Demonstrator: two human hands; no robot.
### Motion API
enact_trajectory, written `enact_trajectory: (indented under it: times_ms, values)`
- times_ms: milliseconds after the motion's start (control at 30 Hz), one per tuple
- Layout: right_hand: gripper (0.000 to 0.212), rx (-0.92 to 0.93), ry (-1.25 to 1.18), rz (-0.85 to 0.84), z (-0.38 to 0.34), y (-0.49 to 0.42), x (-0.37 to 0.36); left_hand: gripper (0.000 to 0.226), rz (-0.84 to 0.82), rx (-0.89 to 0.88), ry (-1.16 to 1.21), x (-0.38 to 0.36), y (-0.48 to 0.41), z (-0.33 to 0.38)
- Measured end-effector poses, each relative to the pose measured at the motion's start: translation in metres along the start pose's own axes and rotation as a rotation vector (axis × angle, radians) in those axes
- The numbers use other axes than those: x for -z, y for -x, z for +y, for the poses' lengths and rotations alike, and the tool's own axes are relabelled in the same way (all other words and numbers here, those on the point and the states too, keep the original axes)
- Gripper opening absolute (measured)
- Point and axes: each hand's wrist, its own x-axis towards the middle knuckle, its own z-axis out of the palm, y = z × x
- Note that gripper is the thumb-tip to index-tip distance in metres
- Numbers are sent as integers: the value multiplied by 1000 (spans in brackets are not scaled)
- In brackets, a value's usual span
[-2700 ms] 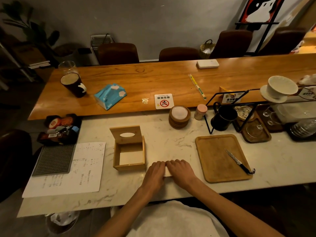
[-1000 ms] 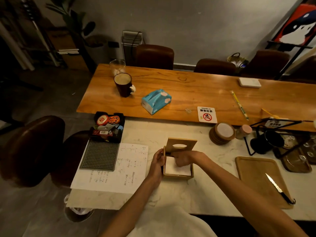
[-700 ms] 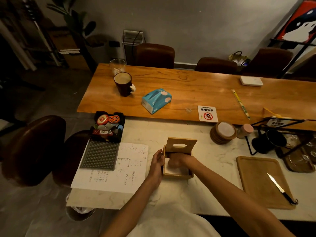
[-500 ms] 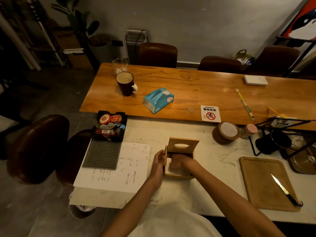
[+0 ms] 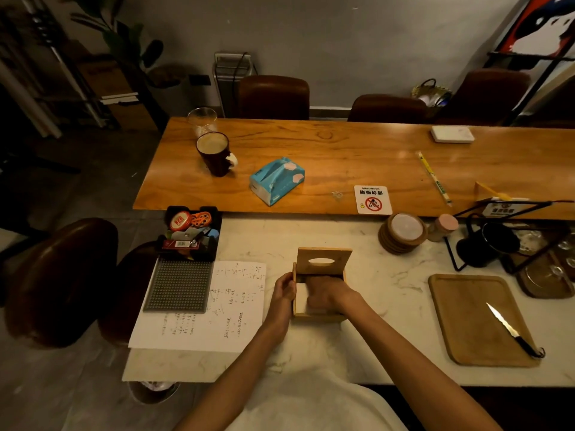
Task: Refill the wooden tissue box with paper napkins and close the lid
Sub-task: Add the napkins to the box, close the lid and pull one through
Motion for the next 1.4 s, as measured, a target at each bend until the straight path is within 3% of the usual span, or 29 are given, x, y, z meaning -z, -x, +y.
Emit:
enact_trajectory:
  times_ms: [667,1067,1167,1267,1333,1400]
  values:
    - [57,71,21,1,-8,5,4,37,26,-8,-105,-1,5,6]
    - [48,72,1,-8,-11,5,3,41,12,-16,-168,-1,10,9]
    - [50,94,22,56,-7,9,1,38,25,-76,-245,-5,14,16]
    - [51,112,-8,194,9,29,-4,20,47,-157,-409,-2,20,21]
    - [41,32,108,346,27,43,-7,13,21,-185,-635,2,24,24]
    - [39,-119,197,350,39,49,-5,23,-96,-174,-864,3,25,31]
